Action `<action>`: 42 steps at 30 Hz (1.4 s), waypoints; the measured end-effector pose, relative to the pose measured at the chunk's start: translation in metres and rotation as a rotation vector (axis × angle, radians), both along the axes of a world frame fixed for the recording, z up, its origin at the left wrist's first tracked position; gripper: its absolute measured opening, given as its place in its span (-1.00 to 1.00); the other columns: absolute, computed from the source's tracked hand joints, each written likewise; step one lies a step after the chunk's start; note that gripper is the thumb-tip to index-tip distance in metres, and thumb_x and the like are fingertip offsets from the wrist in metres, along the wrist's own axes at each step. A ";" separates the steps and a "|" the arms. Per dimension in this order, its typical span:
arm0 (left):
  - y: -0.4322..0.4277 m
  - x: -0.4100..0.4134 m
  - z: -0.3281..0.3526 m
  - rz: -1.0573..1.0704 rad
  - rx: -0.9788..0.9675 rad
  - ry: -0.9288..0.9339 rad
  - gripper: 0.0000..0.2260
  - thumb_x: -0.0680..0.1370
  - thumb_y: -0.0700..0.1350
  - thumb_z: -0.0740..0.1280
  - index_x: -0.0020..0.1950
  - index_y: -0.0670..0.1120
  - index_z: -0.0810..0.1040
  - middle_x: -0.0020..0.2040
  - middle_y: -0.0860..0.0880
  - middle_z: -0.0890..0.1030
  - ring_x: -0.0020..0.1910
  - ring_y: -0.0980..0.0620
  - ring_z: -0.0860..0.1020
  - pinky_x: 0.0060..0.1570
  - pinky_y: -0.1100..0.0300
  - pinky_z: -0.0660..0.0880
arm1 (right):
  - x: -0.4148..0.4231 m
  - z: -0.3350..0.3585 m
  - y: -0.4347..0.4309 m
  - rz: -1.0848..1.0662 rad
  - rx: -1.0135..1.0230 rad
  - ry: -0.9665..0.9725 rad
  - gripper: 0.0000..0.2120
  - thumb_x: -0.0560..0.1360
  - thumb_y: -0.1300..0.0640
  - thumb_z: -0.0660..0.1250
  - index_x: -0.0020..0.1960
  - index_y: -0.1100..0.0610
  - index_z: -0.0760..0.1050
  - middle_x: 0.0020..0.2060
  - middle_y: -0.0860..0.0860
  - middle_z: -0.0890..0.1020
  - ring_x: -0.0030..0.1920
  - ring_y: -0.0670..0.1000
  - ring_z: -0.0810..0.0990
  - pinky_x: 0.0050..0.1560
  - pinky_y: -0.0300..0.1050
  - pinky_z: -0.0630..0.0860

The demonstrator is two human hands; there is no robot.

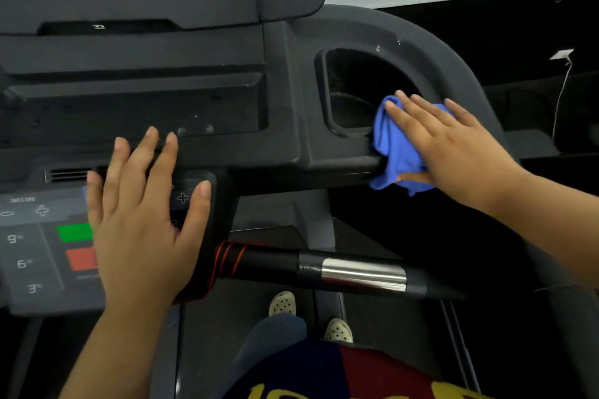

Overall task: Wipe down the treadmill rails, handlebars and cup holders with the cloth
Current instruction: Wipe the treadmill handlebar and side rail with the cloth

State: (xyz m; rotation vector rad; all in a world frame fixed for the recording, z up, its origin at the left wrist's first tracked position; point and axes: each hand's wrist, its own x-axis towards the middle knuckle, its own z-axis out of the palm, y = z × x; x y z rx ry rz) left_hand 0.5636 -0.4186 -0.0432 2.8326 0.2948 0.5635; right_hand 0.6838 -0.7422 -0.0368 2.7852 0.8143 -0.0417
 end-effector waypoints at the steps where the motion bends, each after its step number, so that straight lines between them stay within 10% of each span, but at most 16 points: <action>1: 0.000 0.000 0.000 -0.001 -0.004 -0.002 -0.47 0.56 0.15 0.06 0.48 -0.05 0.26 0.50 -0.02 0.23 0.52 0.02 0.05 0.44 0.18 -0.22 | 0.000 0.002 -0.006 -0.012 -0.018 0.010 -0.11 0.40 -0.40 -0.10 0.53 0.17 0.05 0.48 0.13 0.22 0.45 0.11 0.26 0.37 0.14 0.19; 7: 0.001 -0.001 0.002 -0.018 -0.032 -0.002 -0.47 0.56 0.15 0.06 0.48 -0.06 0.26 0.50 -0.03 0.24 0.52 0.02 0.04 0.45 0.17 -0.22 | -0.007 0.014 -0.012 -0.056 0.002 0.078 -0.14 0.43 0.01 0.40 0.54 0.13 -0.03 0.52 0.08 0.09 0.50 0.06 0.13 0.43 0.07 0.06; 13: -0.003 -0.003 0.005 -0.011 -0.061 0.078 -0.43 0.55 0.17 0.01 0.50 -0.08 0.20 0.52 -0.04 0.18 0.53 0.02 -0.02 0.47 -0.06 -0.13 | -0.027 0.031 -0.031 -0.234 0.061 0.242 -0.21 0.47 0.17 0.35 0.54 0.01 -0.05 0.53 -0.03 0.03 0.52 0.02 0.04 0.45 0.02 0.05; 19: -0.048 0.007 0.023 -0.330 -0.315 0.052 -0.34 0.49 0.22 0.17 0.51 -0.08 0.17 0.55 -0.01 0.07 0.54 0.04 -0.10 0.48 -0.08 -0.12 | -0.056 0.039 -0.009 -0.296 0.529 0.190 -0.20 0.27 0.36 0.48 0.43 -0.02 0.32 0.28 0.03 0.53 0.25 0.11 0.51 0.06 -0.21 0.31; 23: -0.087 0.030 0.045 -0.902 -0.675 0.273 -0.15 0.36 0.17 0.42 0.53 0.06 0.05 0.53 0.12 0.13 0.51 0.20 0.06 0.48 0.21 0.07 | -0.071 0.048 0.024 0.019 0.425 0.423 -0.10 0.35 0.13 0.48 0.46 -0.30 0.03 0.27 -0.27 0.40 0.26 -0.18 0.36 0.16 -0.40 0.29; 28: -0.093 0.068 0.045 -1.023 -0.928 0.966 -0.13 0.28 -0.14 0.55 0.48 0.10 0.16 0.37 0.14 0.42 0.33 0.24 0.40 0.32 0.22 0.34 | -0.076 0.057 0.051 0.382 0.438 0.283 -0.67 0.40 0.09 0.12 0.15 0.04 0.42 0.00 -0.04 0.62 -0.01 0.02 0.62 -0.17 0.00 0.60; 35: -0.092 0.067 0.046 -0.945 -0.885 0.971 -0.38 0.32 -0.35 0.47 0.27 0.06 0.38 0.01 0.19 0.60 0.02 0.28 0.56 -0.02 0.34 0.47 | -0.073 0.059 0.057 0.419 0.469 0.152 -0.78 0.38 0.17 0.24 0.02 0.07 0.46 -0.17 -0.04 0.57 -0.19 0.02 0.53 -0.45 -0.01 0.48; 42: -0.088 0.094 0.052 -0.557 -1.099 0.900 -0.71 0.31 -0.22 0.36 0.01 -0.06 0.55 -0.30 -0.02 0.61 -0.36 0.09 0.53 -0.40 0.33 0.44 | -0.058 0.068 0.012 0.006 0.397 0.045 -0.34 0.25 -0.33 0.35 0.26 -0.08 0.36 0.17 -0.10 0.47 0.05 -0.05 0.56 -0.27 -0.10 0.56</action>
